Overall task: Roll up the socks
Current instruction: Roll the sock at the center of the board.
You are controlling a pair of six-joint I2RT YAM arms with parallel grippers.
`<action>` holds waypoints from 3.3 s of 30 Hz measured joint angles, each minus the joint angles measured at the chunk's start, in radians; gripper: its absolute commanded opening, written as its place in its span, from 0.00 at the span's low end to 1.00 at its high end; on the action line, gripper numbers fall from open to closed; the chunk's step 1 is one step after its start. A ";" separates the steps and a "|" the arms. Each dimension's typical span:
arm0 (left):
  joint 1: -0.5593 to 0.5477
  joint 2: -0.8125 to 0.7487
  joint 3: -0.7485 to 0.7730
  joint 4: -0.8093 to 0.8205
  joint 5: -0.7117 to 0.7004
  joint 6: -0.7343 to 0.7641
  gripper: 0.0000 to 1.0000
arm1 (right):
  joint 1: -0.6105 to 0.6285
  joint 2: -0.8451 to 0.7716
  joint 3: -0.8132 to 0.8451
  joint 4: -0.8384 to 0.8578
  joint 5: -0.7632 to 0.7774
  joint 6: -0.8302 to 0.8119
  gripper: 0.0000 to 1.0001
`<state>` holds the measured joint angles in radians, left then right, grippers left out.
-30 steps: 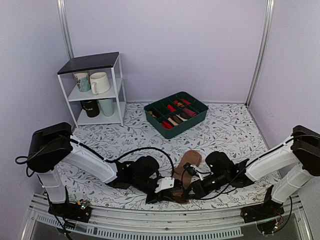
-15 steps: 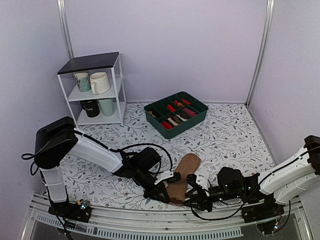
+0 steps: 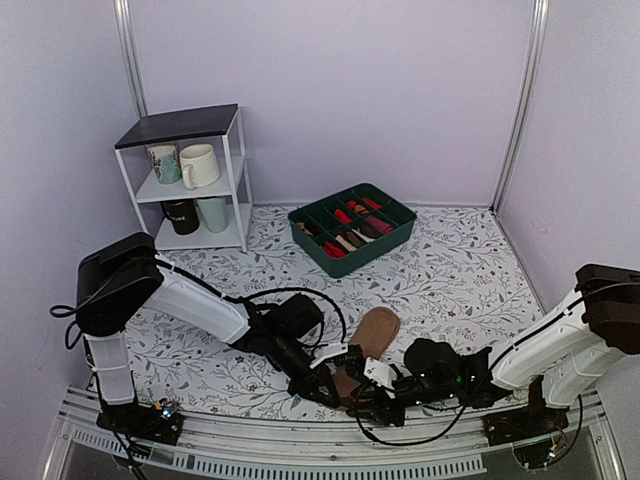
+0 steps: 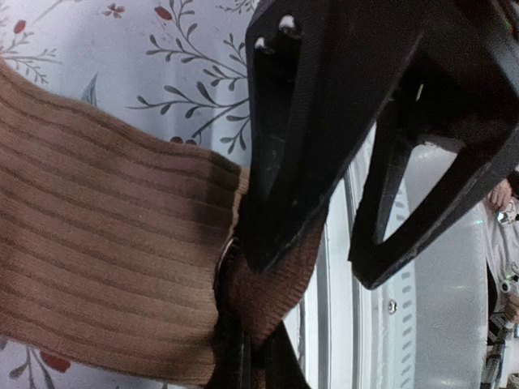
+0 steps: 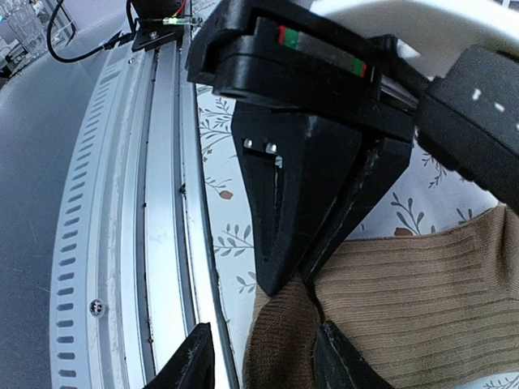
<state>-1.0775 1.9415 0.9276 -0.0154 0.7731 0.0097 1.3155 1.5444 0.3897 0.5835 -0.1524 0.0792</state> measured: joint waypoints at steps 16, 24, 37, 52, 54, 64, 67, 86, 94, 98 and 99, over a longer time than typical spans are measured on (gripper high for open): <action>0.005 0.010 0.005 0.001 0.016 0.000 0.16 | 0.020 0.013 0.026 -0.099 0.014 0.102 0.08; 0.003 -0.054 -0.028 0.014 -0.076 0.001 0.32 | 0.019 0.022 0.025 -0.107 0.050 0.227 0.04; -0.001 -0.368 -0.342 0.390 -0.214 0.116 0.40 | -0.133 0.021 -0.074 0.027 -0.143 0.447 0.04; -0.046 -0.196 -0.296 0.496 -0.201 0.312 0.52 | -0.263 0.138 -0.006 0.009 -0.447 0.587 0.04; -0.050 -0.179 -0.283 0.496 -0.207 0.320 0.53 | -0.265 0.141 -0.001 0.000 -0.459 0.588 0.04; -0.061 -0.113 -0.194 0.448 -0.231 0.356 0.49 | -0.273 0.147 0.010 -0.016 -0.480 0.588 0.04; -0.070 -0.104 -0.190 0.414 -0.231 0.364 0.45 | -0.277 0.150 0.011 -0.018 -0.488 0.588 0.04; -0.074 -0.050 -0.108 0.273 -0.211 0.356 0.00 | -0.296 0.170 0.023 -0.022 -0.533 0.597 0.09; -0.047 -0.044 -0.106 0.247 -0.137 0.207 0.00 | -0.286 0.009 -0.019 -0.101 -0.375 0.547 0.32; -0.021 -0.025 -0.082 0.198 -0.067 0.122 0.00 | -0.245 -0.219 -0.100 -0.103 -0.198 0.433 0.36; -0.016 -0.020 -0.073 0.183 -0.050 0.103 0.00 | -0.214 -0.273 -0.117 -0.094 -0.157 0.393 0.36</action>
<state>-1.0931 1.9213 0.8543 0.1673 0.7231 0.1127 1.1015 1.2716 0.2729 0.4896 -0.3092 0.4725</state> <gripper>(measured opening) 0.039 0.348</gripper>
